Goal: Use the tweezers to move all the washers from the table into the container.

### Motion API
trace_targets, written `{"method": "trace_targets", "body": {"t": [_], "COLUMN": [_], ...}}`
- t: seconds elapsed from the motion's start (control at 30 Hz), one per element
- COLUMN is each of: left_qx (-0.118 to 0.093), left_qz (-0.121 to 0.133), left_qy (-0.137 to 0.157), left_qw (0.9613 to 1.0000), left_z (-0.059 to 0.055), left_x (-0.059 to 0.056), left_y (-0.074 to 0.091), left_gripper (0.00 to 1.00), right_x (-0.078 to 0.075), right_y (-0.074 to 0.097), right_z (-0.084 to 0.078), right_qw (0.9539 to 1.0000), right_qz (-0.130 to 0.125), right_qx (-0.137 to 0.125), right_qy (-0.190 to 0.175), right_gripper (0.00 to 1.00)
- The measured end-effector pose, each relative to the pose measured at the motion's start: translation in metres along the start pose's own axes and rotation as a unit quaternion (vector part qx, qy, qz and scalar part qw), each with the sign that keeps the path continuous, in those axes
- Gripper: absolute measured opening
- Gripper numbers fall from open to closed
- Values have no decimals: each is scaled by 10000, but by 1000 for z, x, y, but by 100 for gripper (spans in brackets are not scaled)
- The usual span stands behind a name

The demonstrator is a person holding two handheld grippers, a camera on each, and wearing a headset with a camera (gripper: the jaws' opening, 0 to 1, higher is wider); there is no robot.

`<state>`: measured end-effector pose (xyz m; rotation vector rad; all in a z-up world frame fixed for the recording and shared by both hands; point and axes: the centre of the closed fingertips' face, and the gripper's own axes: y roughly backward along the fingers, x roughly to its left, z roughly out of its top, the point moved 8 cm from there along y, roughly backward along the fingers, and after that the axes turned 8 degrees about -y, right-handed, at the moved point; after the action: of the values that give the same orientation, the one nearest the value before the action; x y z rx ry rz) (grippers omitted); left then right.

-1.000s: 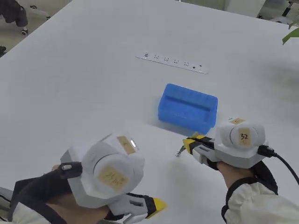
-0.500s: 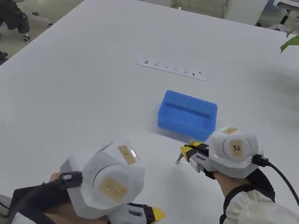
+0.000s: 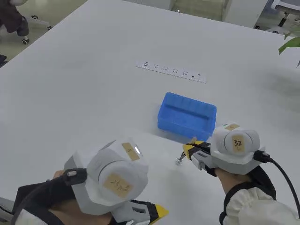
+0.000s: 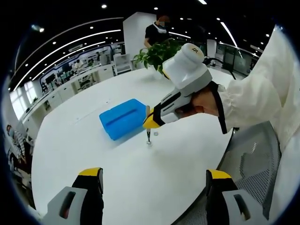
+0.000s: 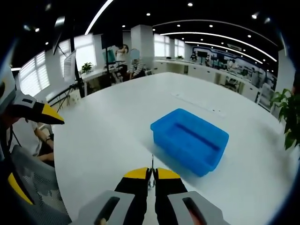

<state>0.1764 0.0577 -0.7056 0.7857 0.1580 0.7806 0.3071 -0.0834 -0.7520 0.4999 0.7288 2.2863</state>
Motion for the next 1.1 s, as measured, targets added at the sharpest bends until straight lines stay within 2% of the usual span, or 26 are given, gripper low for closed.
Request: {"method": "trace_targets", "body": {"t": [0.37, 0.8, 1.1], "left_qx": [-31, -41, -21], "left_qz": [32, 55, 39], "left_qy": [0, 46, 73], "left_qw": [10000, 10000, 10000], "left_z": [1, 0, -2], "left_x": [0, 2, 2], "left_y": [2, 1, -1], "left_gripper": [93, 93, 93], "right_x": [-9, -20, -34], "right_y": [10, 15, 13], "right_z": [14, 40, 56], "right_qw": [9992, 9984, 9970], "right_qz": [-65, -173, -352], "right_qx": [-248, -520, -683], "right_qy": [-300, -154, -21], "right_gripper": [0, 0, 0]}}
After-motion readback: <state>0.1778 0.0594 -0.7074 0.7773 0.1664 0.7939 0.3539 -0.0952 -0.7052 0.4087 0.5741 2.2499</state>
